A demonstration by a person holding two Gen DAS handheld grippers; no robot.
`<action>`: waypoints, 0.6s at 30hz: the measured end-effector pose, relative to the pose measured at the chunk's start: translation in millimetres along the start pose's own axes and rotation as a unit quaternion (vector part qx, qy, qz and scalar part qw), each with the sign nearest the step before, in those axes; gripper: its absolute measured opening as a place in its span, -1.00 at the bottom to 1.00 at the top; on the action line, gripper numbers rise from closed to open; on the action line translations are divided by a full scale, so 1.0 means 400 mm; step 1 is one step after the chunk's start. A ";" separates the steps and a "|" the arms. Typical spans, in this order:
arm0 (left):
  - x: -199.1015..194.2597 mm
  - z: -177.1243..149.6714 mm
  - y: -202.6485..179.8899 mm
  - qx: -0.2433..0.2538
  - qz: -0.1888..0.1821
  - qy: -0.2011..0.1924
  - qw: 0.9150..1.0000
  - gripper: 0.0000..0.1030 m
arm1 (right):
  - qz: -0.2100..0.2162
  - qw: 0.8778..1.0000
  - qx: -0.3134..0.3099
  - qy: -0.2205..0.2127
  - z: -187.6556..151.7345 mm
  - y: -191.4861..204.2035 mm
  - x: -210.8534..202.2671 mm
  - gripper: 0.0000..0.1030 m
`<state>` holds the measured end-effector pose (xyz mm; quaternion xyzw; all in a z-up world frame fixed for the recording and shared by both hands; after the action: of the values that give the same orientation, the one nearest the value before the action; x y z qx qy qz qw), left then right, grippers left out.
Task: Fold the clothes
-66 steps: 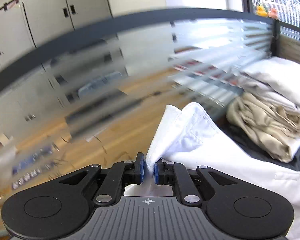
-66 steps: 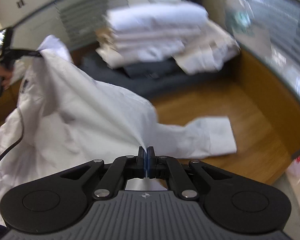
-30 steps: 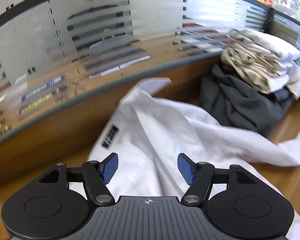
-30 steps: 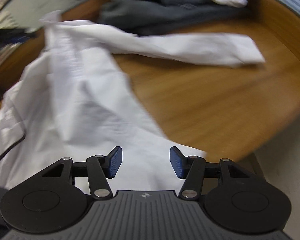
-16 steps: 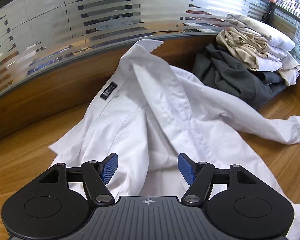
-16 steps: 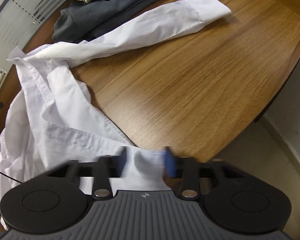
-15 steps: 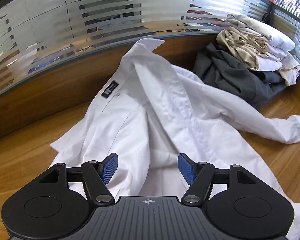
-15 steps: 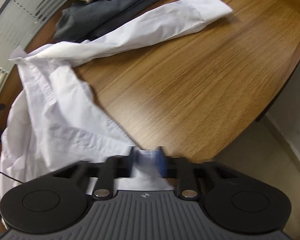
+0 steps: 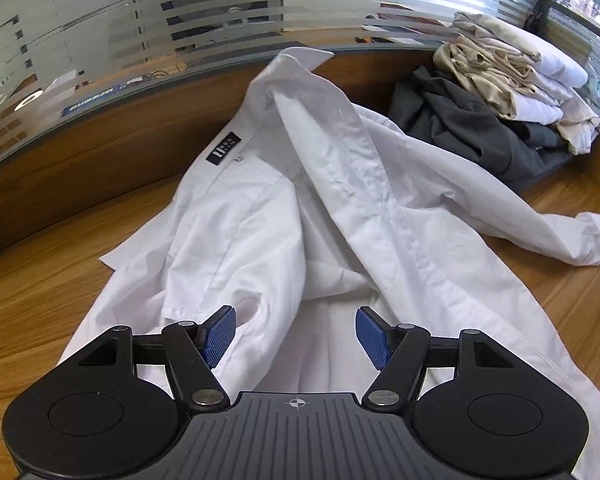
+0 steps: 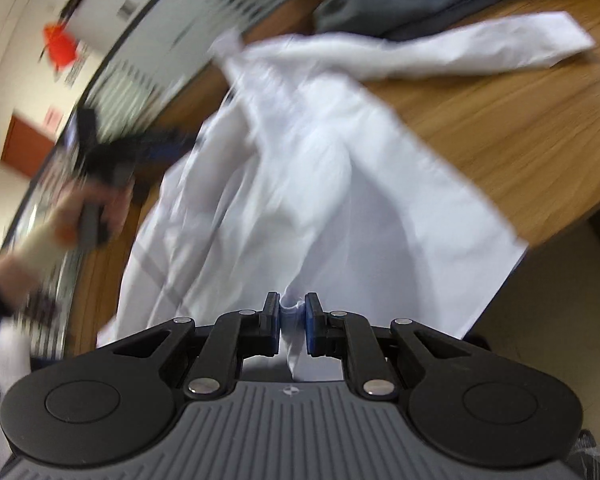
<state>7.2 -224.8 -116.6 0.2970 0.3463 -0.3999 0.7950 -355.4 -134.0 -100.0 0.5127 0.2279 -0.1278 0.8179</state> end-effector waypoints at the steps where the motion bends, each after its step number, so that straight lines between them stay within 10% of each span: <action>1: -0.001 -0.001 -0.008 0.003 -0.001 -0.002 1.000 0.34 | -0.002 1.000 -0.007 0.021 -0.029 0.006 0.015 -0.73; 8: -0.008 -0.015 -0.058 0.003 -0.017 -0.004 1.000 0.35 | -0.004 0.994 -0.035 0.099 -0.172 0.007 0.062 -0.64; 18: -0.002 -0.036 -0.178 -0.001 -0.046 0.003 0.999 0.39 | -0.059 0.993 -0.051 0.084 -0.163 -0.030 0.035 -0.43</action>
<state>-57.6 -249.5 -138.3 0.2814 0.3622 -0.4346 0.7751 -364.5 -80.5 -140.5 0.4651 0.3318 -0.1200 0.8119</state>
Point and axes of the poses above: each gripper's, at about its wrist camera, not at the fingertips, and x roughly the way its jaws point, y to its left, z to its top, the point moved 8 cm from there along x, roughly the way its jaws point, and after that the axes turned 15 degrees about z, right-handed, at the moved point
